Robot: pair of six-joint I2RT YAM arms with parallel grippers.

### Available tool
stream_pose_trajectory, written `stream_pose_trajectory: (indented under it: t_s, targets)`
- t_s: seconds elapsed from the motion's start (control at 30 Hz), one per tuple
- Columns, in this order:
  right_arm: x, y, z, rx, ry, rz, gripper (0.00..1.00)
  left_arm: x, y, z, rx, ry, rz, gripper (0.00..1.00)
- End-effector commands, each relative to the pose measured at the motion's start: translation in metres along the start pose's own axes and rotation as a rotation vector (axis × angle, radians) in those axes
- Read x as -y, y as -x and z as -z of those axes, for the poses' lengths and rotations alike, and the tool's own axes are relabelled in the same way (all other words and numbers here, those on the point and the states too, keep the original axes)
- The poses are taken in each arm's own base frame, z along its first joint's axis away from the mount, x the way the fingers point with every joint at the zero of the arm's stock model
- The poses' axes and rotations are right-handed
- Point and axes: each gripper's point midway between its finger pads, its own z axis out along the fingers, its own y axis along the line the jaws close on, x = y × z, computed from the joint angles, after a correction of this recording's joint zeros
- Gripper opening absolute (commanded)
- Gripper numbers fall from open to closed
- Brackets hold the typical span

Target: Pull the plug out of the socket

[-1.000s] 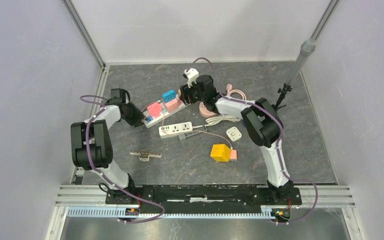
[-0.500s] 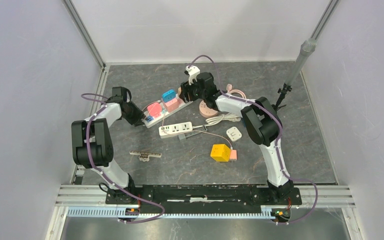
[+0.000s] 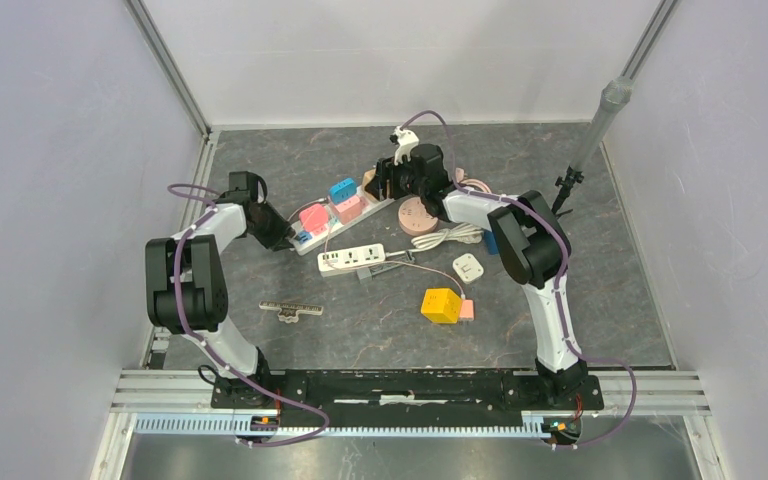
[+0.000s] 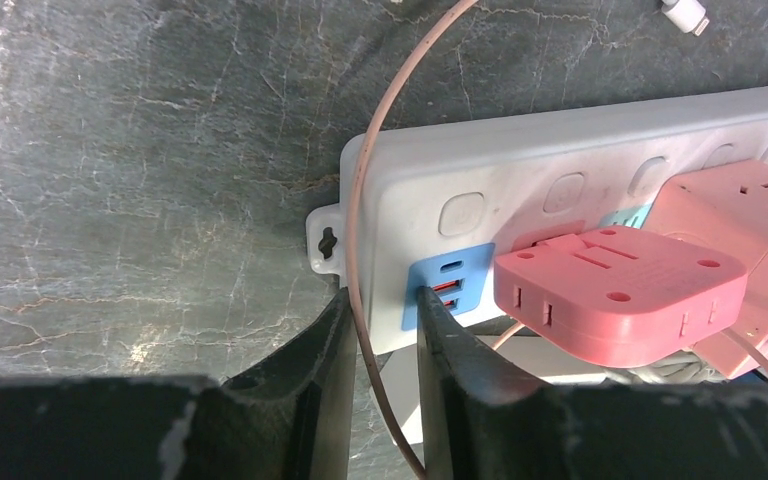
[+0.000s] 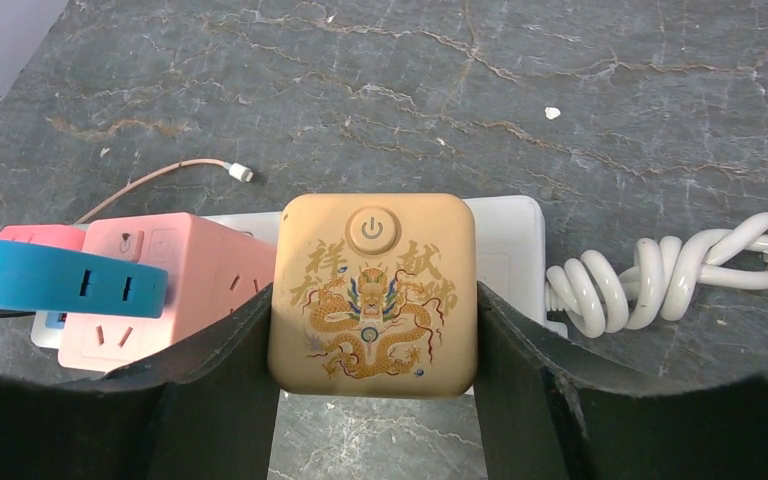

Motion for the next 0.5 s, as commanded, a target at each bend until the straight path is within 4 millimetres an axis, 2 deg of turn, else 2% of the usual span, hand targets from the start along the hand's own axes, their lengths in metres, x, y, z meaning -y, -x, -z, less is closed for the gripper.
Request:
stream_pose_trajectory:
  t_s: [0.0,0.13,0.23,0.33,0.47]
  targets:
    - [-0.065,0.123,0.038,0.281,0.188,0.065,0.00,-0.050,-0.021,-0.017,-0.058,0.206,0.003,0.29]
    - [-0.060,0.114,0.031,0.214,0.083,0.251,0.00,-0.050,-0.022,-0.018,-0.066,0.206,0.006,0.29]
    - [-0.068,0.105,0.030,0.183,0.067,0.353,0.00,-0.051,-0.022,-0.018,-0.067,0.212,0.003,0.29]
    - [-0.077,0.108,0.034,0.202,0.101,0.350,0.00,-0.054,-0.023,-0.018,-0.071,0.229,-0.001,0.29]
    - [-0.076,0.113,0.034,0.201,0.088,0.358,0.00,-0.057,-0.024,-0.018,-0.075,0.238,-0.005,0.29]
